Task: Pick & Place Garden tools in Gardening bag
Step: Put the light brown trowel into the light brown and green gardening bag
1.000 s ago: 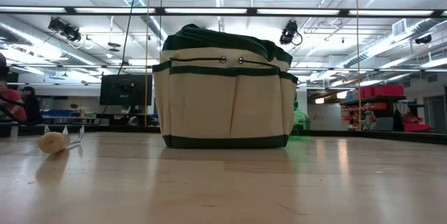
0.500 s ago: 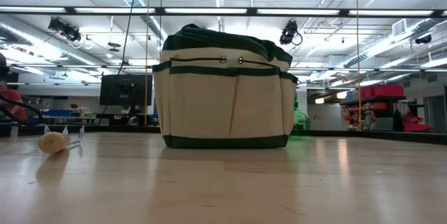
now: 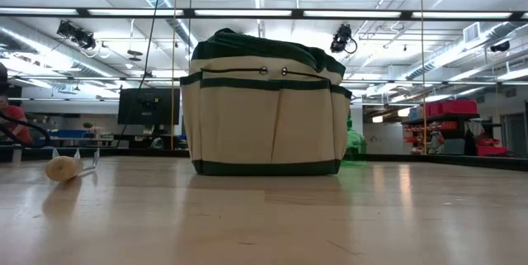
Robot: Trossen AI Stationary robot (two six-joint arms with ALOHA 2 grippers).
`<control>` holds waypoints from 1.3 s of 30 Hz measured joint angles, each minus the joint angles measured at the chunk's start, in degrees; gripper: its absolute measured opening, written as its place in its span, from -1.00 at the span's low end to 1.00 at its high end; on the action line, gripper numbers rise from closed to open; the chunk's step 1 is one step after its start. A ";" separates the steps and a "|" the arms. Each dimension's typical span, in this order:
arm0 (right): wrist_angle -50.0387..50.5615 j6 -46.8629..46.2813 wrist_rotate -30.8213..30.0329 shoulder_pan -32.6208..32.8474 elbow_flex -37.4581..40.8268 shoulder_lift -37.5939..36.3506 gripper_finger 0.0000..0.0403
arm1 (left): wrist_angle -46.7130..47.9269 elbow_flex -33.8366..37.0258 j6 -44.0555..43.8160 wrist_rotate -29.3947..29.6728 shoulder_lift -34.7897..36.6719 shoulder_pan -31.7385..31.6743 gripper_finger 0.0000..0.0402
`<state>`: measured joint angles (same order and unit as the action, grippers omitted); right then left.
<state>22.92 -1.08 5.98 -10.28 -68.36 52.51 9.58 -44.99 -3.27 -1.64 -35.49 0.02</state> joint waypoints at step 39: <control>0.42 -0.15 -2.56 0.00 0.02 0.00 -1.00 | 26.67 -23.69 5.97 -4.66 -18.23 0.25 -0.27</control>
<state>23.33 -1.23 3.42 -10.28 -68.34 52.51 36.25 -68.69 2.70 -6.30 -53.71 0.27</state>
